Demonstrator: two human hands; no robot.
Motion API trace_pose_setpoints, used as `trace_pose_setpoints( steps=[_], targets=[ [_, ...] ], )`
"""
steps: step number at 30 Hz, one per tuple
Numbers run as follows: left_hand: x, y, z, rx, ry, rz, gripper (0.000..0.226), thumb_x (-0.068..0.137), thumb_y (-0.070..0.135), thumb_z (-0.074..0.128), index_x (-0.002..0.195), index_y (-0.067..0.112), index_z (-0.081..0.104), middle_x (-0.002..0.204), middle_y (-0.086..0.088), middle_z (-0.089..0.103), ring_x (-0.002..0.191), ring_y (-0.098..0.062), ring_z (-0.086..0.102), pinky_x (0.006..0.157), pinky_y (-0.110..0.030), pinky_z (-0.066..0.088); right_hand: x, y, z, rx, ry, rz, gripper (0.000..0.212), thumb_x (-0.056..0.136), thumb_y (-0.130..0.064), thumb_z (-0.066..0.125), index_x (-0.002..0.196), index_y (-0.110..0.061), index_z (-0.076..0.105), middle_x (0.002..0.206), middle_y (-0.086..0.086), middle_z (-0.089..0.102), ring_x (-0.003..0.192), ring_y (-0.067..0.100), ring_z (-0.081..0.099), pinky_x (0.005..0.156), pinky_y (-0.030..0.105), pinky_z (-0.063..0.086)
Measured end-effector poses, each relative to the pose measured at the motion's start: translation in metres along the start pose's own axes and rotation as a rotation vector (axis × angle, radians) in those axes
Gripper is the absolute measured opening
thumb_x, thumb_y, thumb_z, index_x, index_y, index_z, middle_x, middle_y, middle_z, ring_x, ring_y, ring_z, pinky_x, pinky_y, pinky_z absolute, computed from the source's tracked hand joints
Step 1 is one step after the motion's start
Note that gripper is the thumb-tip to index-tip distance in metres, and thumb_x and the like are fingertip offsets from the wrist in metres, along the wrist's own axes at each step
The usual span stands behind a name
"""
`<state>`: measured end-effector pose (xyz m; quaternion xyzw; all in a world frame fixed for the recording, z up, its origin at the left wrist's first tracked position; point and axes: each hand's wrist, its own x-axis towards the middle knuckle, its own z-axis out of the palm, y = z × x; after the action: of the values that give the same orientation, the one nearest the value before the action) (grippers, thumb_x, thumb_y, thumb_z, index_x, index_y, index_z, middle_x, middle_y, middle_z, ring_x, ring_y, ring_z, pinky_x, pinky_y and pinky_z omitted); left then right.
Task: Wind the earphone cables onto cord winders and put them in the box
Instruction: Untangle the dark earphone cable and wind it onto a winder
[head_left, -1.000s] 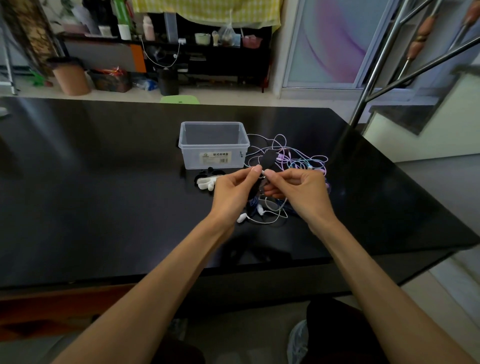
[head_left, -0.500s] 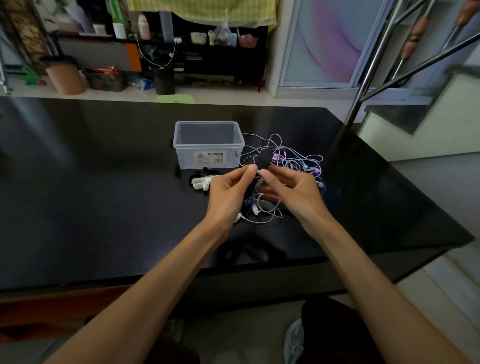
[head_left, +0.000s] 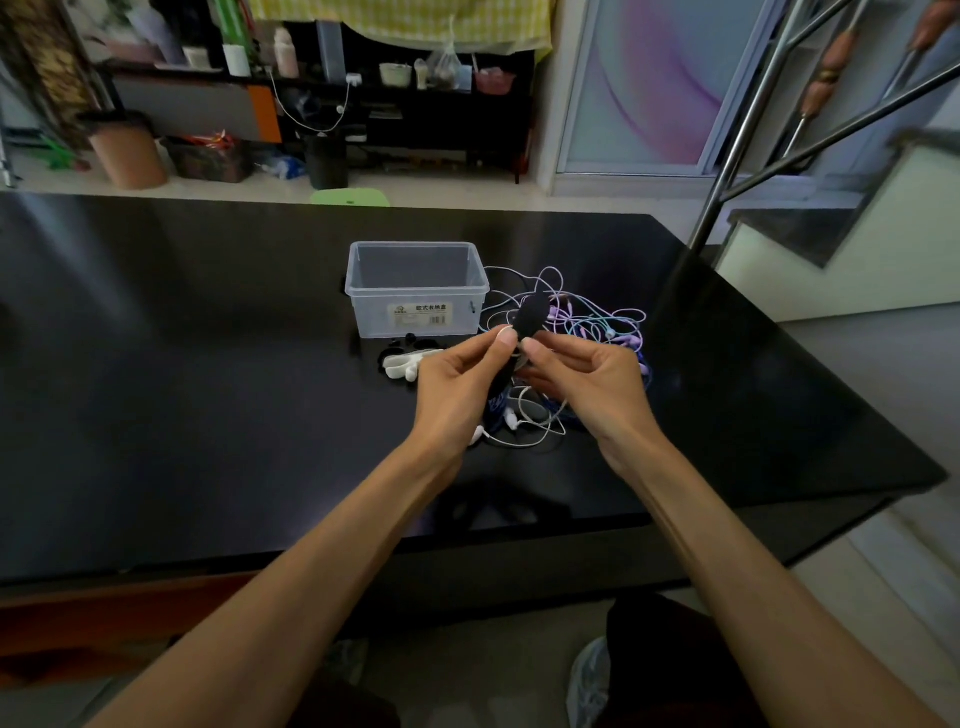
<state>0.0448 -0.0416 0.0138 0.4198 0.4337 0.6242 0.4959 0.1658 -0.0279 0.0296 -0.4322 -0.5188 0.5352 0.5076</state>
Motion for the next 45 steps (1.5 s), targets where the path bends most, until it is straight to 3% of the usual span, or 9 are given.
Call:
trace_pose_setpoints(
  steps=[6,10,13,21,25,29,38,41,45],
  targets=[
    [0.004,0.008,-0.002,-0.028,-0.028,-0.145,0.027,0.093,0.032,0.054,0.102,0.013,0.071,0.096,-0.003,0.074,0.087,-0.012,0.069,0.083,-0.029,0.055,0.007,-0.005,-0.003,0.026,0.061,0.178,0.014,0.084,-0.022,0.068,0.094,-0.013,0.067,0.084,0.001,0.071,0.061,0.006,0.069,0.059,0.015,0.056],
    [0.007,0.013,-0.01,-0.044,-0.17,-0.284,0.035,0.099,0.032,0.043,0.122,0.015,0.062,0.117,-0.003,0.068,0.104,-0.013,0.064,0.092,-0.029,0.05,0.01,-0.004,-0.012,0.01,-0.015,0.384,0.022,0.088,-0.035,0.061,0.088,-0.013,0.064,0.071,-0.002,0.058,0.04,0.002,0.049,0.039,0.011,0.036],
    [0.008,0.017,-0.018,-0.145,-0.285,-0.405,0.032,0.095,0.023,0.051,0.126,0.02,0.059,0.117,-0.003,0.068,0.096,-0.01,0.067,0.083,-0.023,0.055,0.01,-0.007,-0.017,0.012,-0.08,0.364,0.021,0.089,-0.033,0.06,0.076,-0.017,0.062,0.061,-0.006,0.051,0.036,0.001,0.032,0.043,0.014,0.021],
    [0.01,0.023,-0.028,-0.186,-0.444,-0.532,0.028,0.088,0.023,0.054,0.11,0.011,0.065,0.107,-0.006,0.071,0.093,-0.013,0.069,0.081,-0.023,0.056,0.01,-0.015,-0.032,-0.056,-0.26,0.358,0.008,0.089,-0.021,0.059,0.088,-0.018,0.065,0.066,-0.005,0.056,0.042,0.001,0.034,0.042,0.011,0.024],
    [0.011,0.025,-0.023,-0.288,-0.404,-0.523,0.026,0.092,0.024,0.048,0.104,0.011,0.067,0.104,-0.004,0.072,0.091,-0.01,0.07,0.081,-0.021,0.056,0.01,-0.018,-0.039,-0.008,-0.317,0.3,0.016,0.089,-0.01,0.056,0.103,-0.015,0.063,0.079,-0.005,0.071,0.046,0.001,0.047,0.044,0.009,0.035],
    [0.012,0.018,-0.02,-0.275,-0.301,-0.536,0.024,0.094,0.026,0.05,0.107,0.014,0.066,0.108,-0.001,0.071,0.098,-0.008,0.067,0.09,-0.022,0.051,0.011,-0.007,-0.03,-0.277,-0.129,0.128,0.017,0.091,-0.012,0.06,0.105,-0.006,0.065,0.069,0.0,0.069,0.039,0.003,0.048,0.041,0.011,0.036],
    [0.017,-0.004,-0.015,-0.344,0.068,-0.372,0.011,0.092,0.014,0.058,0.097,0.008,0.065,0.096,-0.002,0.072,0.078,-0.005,0.069,0.067,-0.011,0.054,0.01,0.012,0.0,-0.582,-0.118,0.084,0.038,0.099,-0.028,0.045,0.098,0.003,0.068,0.06,0.005,0.059,0.033,0.0,0.038,0.039,0.01,0.03],
    [0.019,-0.007,-0.018,-0.207,0.138,-0.238,0.013,0.091,0.011,0.059,0.102,0.007,0.064,0.103,-0.007,0.069,0.093,-0.012,0.067,0.072,-0.014,0.055,0.007,0.003,-0.003,-0.553,-0.14,0.179,0.035,0.101,-0.025,0.042,0.101,-0.001,0.067,0.059,0.005,0.055,0.031,0.0,0.038,0.038,0.01,0.029],
    [0.019,-0.01,-0.021,0.062,0.139,-0.132,0.024,0.089,0.01,0.062,0.113,0.005,0.062,0.104,-0.007,0.069,0.098,-0.019,0.066,0.079,-0.023,0.055,0.004,-0.009,-0.005,-0.816,-0.299,-0.038,0.024,0.097,-0.017,0.048,0.106,-0.008,0.069,0.062,-0.006,0.056,0.048,-0.005,0.05,0.052,0.007,0.039]
  ],
)
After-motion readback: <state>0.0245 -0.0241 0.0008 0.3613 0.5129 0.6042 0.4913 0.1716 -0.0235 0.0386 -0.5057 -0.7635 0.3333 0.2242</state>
